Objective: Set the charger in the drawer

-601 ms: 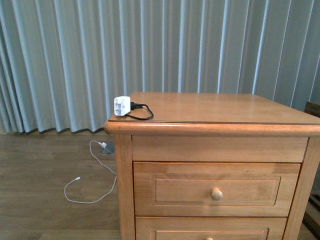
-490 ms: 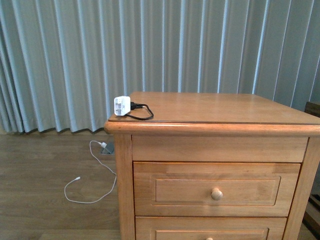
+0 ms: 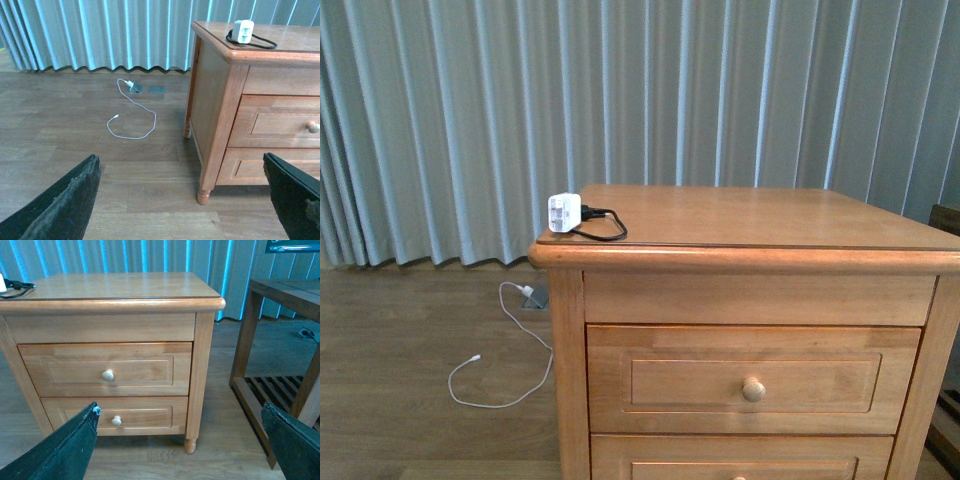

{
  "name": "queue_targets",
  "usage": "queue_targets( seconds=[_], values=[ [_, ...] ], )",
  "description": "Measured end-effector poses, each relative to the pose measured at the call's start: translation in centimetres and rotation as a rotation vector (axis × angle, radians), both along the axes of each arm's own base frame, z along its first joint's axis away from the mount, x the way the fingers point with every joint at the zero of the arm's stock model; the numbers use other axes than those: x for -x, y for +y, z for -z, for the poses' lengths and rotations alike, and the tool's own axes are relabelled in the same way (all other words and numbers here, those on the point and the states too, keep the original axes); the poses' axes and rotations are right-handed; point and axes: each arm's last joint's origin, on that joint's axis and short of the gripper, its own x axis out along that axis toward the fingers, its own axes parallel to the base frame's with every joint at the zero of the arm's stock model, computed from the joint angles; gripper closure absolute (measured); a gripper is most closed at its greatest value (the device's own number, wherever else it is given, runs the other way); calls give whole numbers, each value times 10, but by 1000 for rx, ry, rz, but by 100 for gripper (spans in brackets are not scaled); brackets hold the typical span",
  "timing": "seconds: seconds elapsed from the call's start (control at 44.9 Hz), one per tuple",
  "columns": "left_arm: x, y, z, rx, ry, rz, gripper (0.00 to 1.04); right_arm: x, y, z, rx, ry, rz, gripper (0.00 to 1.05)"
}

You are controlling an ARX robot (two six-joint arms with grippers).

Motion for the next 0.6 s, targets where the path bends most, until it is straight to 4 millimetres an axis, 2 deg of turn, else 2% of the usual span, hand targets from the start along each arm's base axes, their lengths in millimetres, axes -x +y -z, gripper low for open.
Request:
queue_targets(
  seconds=[0.601],
  values=[
    [0,0,0,0,0,0,6,0,0,0,0,0,0,8]
  ],
)
